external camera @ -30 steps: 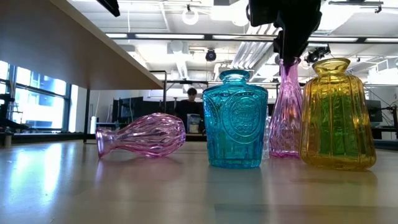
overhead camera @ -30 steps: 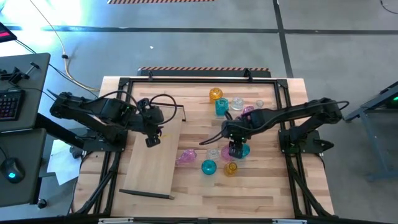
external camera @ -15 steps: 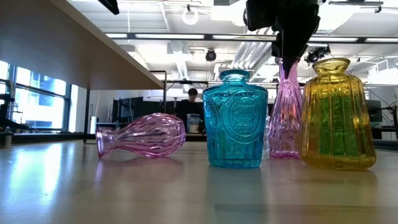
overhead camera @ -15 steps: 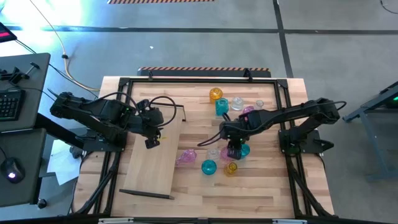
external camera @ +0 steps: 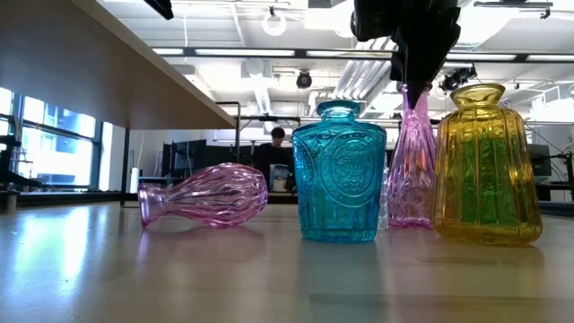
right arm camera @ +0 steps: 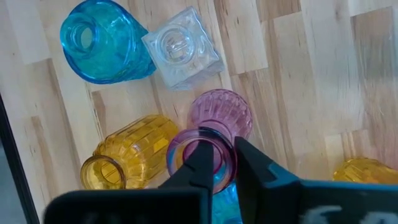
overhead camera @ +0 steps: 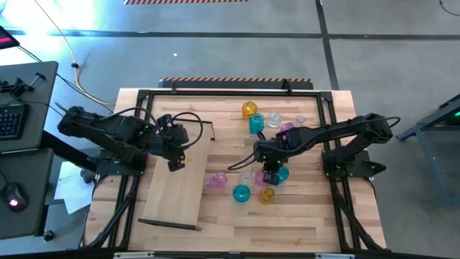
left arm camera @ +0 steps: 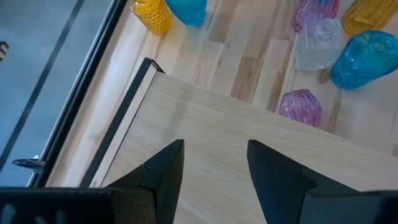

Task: Sort vases onto shelf
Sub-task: Put the center violet flower vase on the shelf

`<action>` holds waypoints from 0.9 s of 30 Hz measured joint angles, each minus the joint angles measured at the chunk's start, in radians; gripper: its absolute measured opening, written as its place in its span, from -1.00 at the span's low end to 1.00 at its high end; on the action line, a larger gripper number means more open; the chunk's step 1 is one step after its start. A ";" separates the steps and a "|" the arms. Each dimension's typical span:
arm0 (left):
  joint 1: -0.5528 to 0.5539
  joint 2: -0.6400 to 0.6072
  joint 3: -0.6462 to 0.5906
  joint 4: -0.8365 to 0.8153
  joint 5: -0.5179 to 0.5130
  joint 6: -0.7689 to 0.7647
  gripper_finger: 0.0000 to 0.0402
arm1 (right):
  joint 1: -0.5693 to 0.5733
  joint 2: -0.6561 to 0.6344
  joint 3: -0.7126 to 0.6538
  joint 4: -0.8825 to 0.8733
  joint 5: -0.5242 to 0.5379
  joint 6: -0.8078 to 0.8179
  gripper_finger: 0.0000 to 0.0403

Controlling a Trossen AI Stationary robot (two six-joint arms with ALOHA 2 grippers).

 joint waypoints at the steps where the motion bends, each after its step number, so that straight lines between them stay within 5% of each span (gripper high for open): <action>1: -0.002 -0.005 0.000 0.000 -0.001 0.000 -0.15 | -0.001 -0.002 0.000 0.000 -0.003 0.000 -0.96; 15: -0.002 -0.101 0.000 0.002 -0.052 -0.027 -0.15 | -0.071 -0.013 0.226 -0.241 0.058 -0.032 -1.00; 27: -0.002 -0.104 0.000 0.003 -0.054 -0.044 -0.15 | -0.138 -0.016 0.420 -0.218 0.010 -0.058 -1.00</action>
